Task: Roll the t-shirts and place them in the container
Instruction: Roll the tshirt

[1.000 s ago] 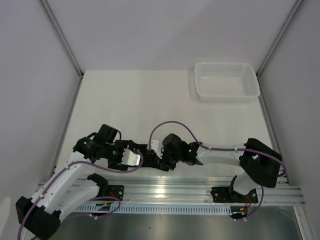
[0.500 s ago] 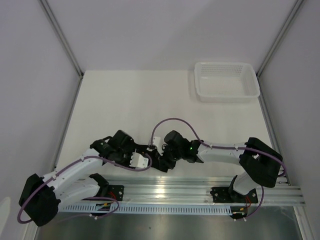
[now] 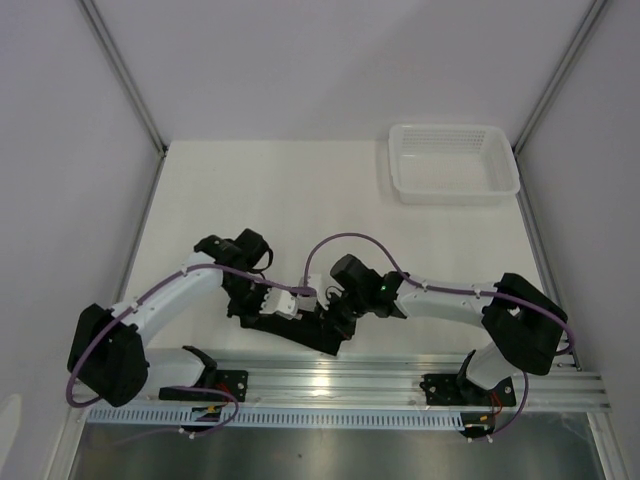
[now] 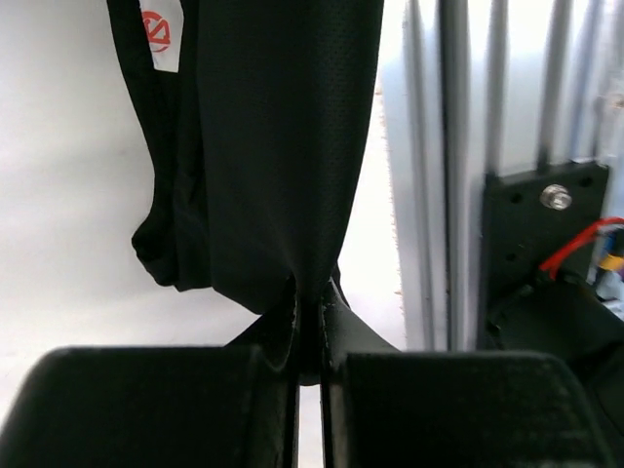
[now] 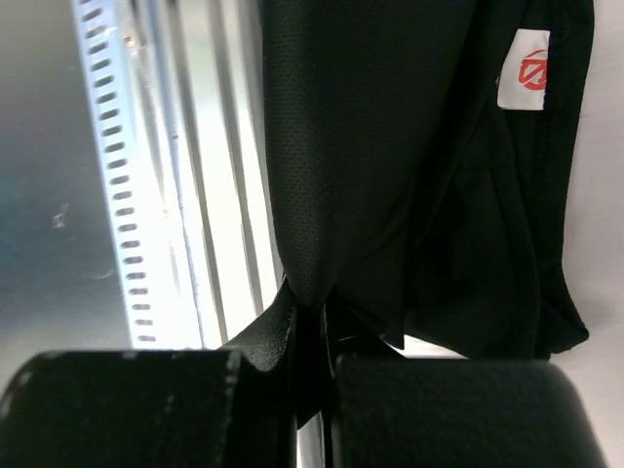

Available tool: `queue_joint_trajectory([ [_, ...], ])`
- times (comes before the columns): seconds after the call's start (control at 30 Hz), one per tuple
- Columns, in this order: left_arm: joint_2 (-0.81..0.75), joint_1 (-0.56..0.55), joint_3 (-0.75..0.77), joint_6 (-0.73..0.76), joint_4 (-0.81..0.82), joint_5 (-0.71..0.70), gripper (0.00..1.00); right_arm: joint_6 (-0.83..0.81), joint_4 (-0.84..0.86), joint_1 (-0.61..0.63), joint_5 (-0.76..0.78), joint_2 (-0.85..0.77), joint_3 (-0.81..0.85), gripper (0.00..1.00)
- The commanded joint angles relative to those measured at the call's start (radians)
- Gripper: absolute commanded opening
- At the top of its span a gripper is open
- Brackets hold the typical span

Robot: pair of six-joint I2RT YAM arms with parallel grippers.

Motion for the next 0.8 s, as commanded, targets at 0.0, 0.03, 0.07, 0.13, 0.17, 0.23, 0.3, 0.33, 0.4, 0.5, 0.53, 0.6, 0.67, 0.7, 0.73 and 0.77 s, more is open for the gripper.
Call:
queue_joint_trajectory([
  [0.0,0.068,0.016,0.070,0.091,-0.163,0.058,0.02,-0.007,-0.082,-0.018,-0.096,-0.004,0.030,0.00],
  [0.03,0.087,0.019,0.084,0.091,-0.162,0.053,0.02,-0.002,-0.082,-0.025,-0.102,0.007,0.036,0.00],
  [0.07,0.104,0.022,0.089,0.091,-0.160,0.053,0.02,0.002,-0.083,-0.048,-0.111,0.019,0.043,0.00],
  [0.13,0.162,0.047,0.131,0.093,-0.178,0.068,0.02,0.005,-0.091,-0.071,-0.129,0.053,0.069,0.00],
  [0.17,0.201,0.059,0.142,0.093,-0.181,0.076,0.03,0.001,-0.091,-0.093,-0.131,0.062,0.073,0.01],
  [0.23,0.237,0.088,0.173,0.084,-0.163,0.079,0.05,0.002,-0.082,-0.111,-0.100,0.088,0.087,0.05],
  [0.3,0.284,0.099,0.179,0.070,-0.137,0.058,0.06,0.005,-0.067,-0.130,-0.087,0.105,0.098,0.13],
  [0.33,0.300,0.110,0.188,0.062,-0.126,0.056,0.06,0.012,-0.062,-0.134,-0.076,0.122,0.107,0.15],
  [0.4,0.332,0.119,0.196,0.044,-0.116,0.068,0.06,0.022,-0.053,-0.147,-0.065,0.139,0.116,0.18],
  [0.5,0.381,0.128,0.208,0.016,-0.113,0.085,0.06,0.045,-0.042,-0.162,-0.018,0.139,0.116,0.26],
  [0.53,0.403,0.128,0.201,0.007,-0.106,0.084,0.06,0.057,-0.043,-0.164,0.005,0.133,0.113,0.30],
  [0.6,0.417,0.130,0.198,-0.011,-0.082,0.078,0.05,0.055,-0.053,-0.167,0.068,0.102,0.109,0.39],
  [0.67,0.432,0.134,0.188,-0.024,-0.067,0.076,0.05,0.059,-0.063,-0.167,0.133,0.062,0.105,0.46],
  [0.7,0.435,0.136,0.190,-0.024,-0.053,0.073,0.05,0.061,-0.066,-0.168,0.201,0.047,0.102,0.47],
  [0.73,0.438,0.137,0.188,-0.028,-0.047,0.072,0.05,0.065,-0.069,-0.168,0.237,0.030,0.102,0.47],
  [0.77,0.443,0.139,0.190,-0.036,-0.040,0.072,0.06,0.074,-0.076,-0.168,0.268,0.013,0.101,0.48],
])
